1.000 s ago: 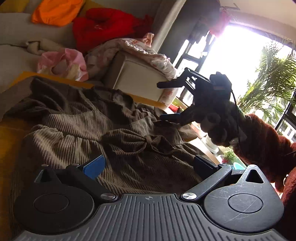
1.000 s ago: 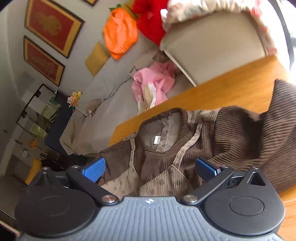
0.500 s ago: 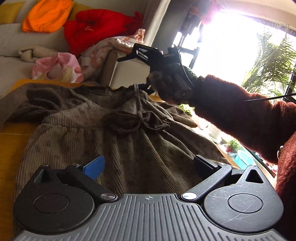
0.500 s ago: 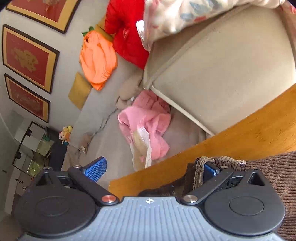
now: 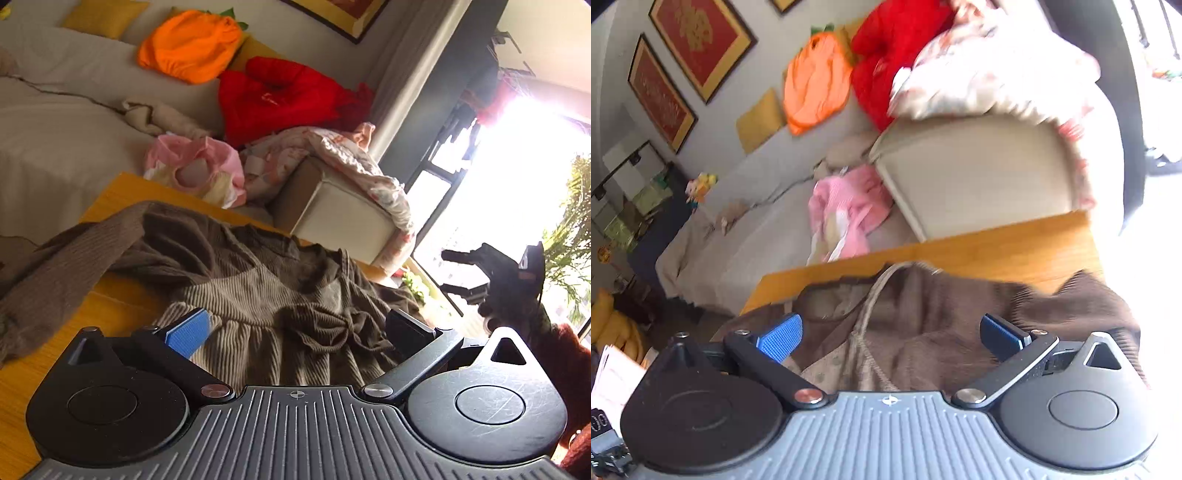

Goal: Fold clothes

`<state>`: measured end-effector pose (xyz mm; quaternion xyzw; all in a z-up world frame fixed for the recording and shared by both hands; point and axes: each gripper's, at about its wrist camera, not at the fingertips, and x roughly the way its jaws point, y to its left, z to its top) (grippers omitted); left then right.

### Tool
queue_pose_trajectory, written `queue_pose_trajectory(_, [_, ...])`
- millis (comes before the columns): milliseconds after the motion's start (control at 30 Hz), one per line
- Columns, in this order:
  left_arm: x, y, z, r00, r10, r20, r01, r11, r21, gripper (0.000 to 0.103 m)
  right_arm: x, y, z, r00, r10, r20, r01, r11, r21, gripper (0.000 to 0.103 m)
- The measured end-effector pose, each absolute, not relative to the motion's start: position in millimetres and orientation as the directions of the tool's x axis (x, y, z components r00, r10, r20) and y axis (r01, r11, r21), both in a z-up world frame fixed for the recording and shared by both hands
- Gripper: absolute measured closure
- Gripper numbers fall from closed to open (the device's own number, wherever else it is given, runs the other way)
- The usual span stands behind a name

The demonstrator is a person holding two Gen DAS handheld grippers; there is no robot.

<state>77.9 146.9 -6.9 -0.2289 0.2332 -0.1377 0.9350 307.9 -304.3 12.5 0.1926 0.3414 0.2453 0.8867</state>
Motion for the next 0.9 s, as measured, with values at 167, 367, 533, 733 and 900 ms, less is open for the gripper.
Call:
queue_pose_trajectory(167, [86.2,119.7,-6.4,0.829,-0.417,-0.373,0.192,0.838,-0.511,0.000,274.5,-431.6,-16.4,0.747,0.504,-0.434,0.004,0.648,0.761,0.000])
queue_pose_trajectory(367, [102.4,83.2,-2.9,0.787,-0.435,-0.438,0.207,0.854,-0.478,0.000,243.9,-502.7,-119.6,0.748,0.546,-0.377,0.261,0.280,0.924,0.019])
queue_pose_trajectory(533, [119.6,57.7,10.2,0.770,-0.407,-0.492,0.182,0.879,-0.442,0.000,252.3,-482.7,-193.8,0.718,0.645,-0.262,0.312,0.038,0.949,0.033])
queue_pose_trajectory(733, [130.4,28.2,18.7,0.754,-0.373,-0.541,0.174,0.908,-0.382,0.000,276.9,-464.8,-254.6,0.717,0.687,-0.119,0.342,-0.198,0.919,0.033])
queue_pose_trajectory(900, [135.5,14.2,16.9,0.741,-0.359,-0.568,0.176,0.919,-0.352,0.000,300.7,-461.8,-277.5,0.733,0.680,-0.022,0.297,-0.291,0.910,0.033])
